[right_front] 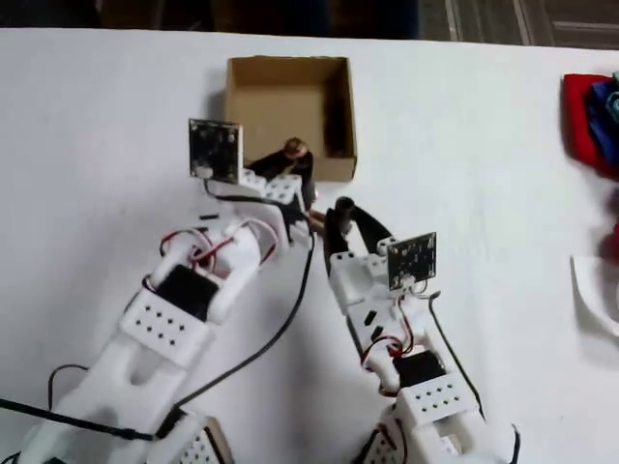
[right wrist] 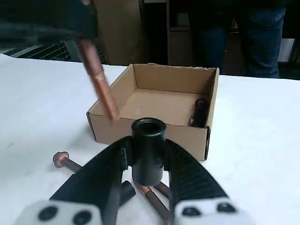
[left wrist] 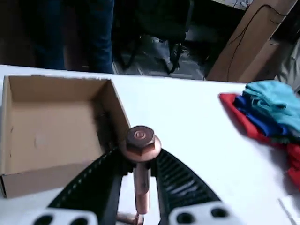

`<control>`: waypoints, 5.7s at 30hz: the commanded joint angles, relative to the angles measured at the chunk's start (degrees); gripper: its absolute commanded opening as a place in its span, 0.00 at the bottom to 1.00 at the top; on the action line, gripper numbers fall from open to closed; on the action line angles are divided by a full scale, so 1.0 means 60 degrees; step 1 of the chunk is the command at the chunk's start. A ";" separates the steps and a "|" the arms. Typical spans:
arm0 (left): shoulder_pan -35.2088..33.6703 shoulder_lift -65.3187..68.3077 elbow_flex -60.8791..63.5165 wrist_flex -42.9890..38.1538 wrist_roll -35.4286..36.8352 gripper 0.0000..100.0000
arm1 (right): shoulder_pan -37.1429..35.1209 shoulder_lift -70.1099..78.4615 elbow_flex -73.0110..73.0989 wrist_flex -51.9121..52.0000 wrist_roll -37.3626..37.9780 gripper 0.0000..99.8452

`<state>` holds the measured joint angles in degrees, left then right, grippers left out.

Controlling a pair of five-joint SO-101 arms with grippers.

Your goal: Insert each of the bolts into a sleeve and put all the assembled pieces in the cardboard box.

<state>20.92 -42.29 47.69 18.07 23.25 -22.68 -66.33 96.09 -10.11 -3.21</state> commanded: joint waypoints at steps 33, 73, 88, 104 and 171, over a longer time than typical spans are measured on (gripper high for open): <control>0.1421 0.1919 -0.2293 0.2755 -0.0908 0.03 | 0.0125 -0.0198 0.0103 -0.0227 -0.0073 0.02; -0.3399 0.1919 -0.3143 0.7311 -0.3722 0.21 | 0.1927 -0.0168 -0.1275 0.2908 -0.0791 0.02; -0.6476 0.1846 -0.1297 0.7443 -0.4703 0.21 | 0.1546 1.2066 -1.8799 1.0132 -0.1319 0.02; -0.6916 0.1861 -0.0418 0.7546 -0.5670 0.21 | 0.0564 2.2791 -3.1897 1.3238 -0.0293 0.02; -1.1136 0.1846 -0.1941 0.7165 -0.5670 0.21 | -0.1311 1.4557 -1.8315 1.4425 0.0147 0.02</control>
<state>-41.93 -30.59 40.13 60.79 -10.42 -27.69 24.84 -17.93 82.90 4.09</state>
